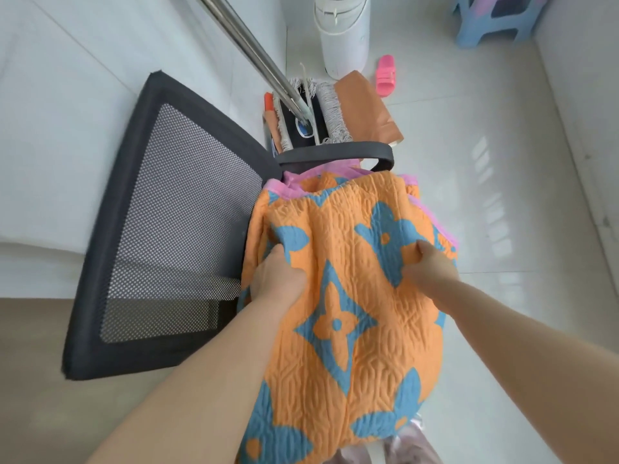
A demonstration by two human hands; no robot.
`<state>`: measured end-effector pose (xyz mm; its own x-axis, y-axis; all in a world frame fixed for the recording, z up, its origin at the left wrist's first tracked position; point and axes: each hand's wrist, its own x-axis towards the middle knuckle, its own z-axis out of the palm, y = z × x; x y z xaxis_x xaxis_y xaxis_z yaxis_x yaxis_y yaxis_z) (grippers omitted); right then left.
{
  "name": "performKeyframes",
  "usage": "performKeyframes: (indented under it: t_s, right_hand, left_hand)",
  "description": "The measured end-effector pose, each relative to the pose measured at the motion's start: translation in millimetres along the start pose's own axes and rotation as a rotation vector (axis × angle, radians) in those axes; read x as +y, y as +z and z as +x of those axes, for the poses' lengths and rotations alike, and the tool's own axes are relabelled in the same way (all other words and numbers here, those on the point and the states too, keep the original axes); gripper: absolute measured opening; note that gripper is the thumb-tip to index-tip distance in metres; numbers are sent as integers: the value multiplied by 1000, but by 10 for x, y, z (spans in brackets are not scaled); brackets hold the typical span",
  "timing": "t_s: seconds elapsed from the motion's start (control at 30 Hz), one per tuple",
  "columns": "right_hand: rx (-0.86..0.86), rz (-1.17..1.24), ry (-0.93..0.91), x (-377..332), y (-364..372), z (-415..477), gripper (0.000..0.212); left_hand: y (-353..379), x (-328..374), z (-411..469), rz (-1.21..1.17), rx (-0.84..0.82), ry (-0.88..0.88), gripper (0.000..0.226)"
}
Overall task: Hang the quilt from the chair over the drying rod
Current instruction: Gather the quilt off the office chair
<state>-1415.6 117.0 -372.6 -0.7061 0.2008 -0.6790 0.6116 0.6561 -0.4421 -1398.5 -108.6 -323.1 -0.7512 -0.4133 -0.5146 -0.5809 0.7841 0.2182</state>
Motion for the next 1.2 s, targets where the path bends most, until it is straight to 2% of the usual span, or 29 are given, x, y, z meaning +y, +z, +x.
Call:
performKeyframes:
  t_s: [0.1, 0.2, 0.27, 0.3, 0.4, 0.47, 0.53, 0.6, 0.67, 0.77, 0.87, 0.93, 1.0, 1.07, 1.13, 1.2]
  right_hand:
    - [-24, -24, -88, -95, -20, -278, 69]
    - [-33, -139, -208, -186, -19, -599, 67]
    - [-51, -186, -270, -211, -6, -816, 67]
    - [-72, -200, -303, -210, 14, -906, 67]
    - [-138, -218, -409, -164, 78, -1162, 66]
    - [-183, -237, -469, -129, 113, -1301, 66]
    - [-236, -268, -512, -89, 123, -1434, 68]
    - [-310, -324, -541, -82, 119, -1523, 76]
    - [-382, -395, -558, -102, 91, -1555, 79]
    - [-449, -370, -495, -113, -49, -1586, 69]
    - [-434, -204, -335, -48, -176, -1503, 62]
    - [-393, -86, -271, -14, -149, -1454, 46]
    - [-395, -37, -250, -9, -56, -1460, 36]
    - [-467, -21, -246, -19, 34, -1525, 36]
    - [-544, -37, -260, -20, 72, -1587, 37]
    - [-611, -29, -262, -1, 72, -1609, 39]
  left_hand:
    - [-96, 136, -190, -30, -10, 41, 25]
    - [-187, 218, -396, -66, -32, 71, 8]
    - [-240, 240, -543, -126, -70, 69, 9]
    - [-248, 248, -602, -146, -97, 57, 20]
    - [-271, 251, -771, -52, -141, 8, 81]
    - [-270, 246, -864, -4, -140, -70, 97]
    - [-248, 248, -927, -10, -156, -142, 102]
    - [-208, 263, -963, -4, -155, -152, 88]
    - [-174, 282, -982, 65, -114, -90, 59]
    - [-191, 232, -1014, 197, -39, -22, 34]
    - [-248, 129, -1001, 160, -49, 15, 30]
    - [-290, 71, -975, 75, -105, 20, 30]
    - [-314, 55, -981, 4, -152, -2, 34]
    - [-294, 69, -1029, -30, -215, -29, 49]
    - [-228, 116, -1108, 38, -258, -46, 62]
    - [-151, 158, -1189, 170, -192, -25, 55]
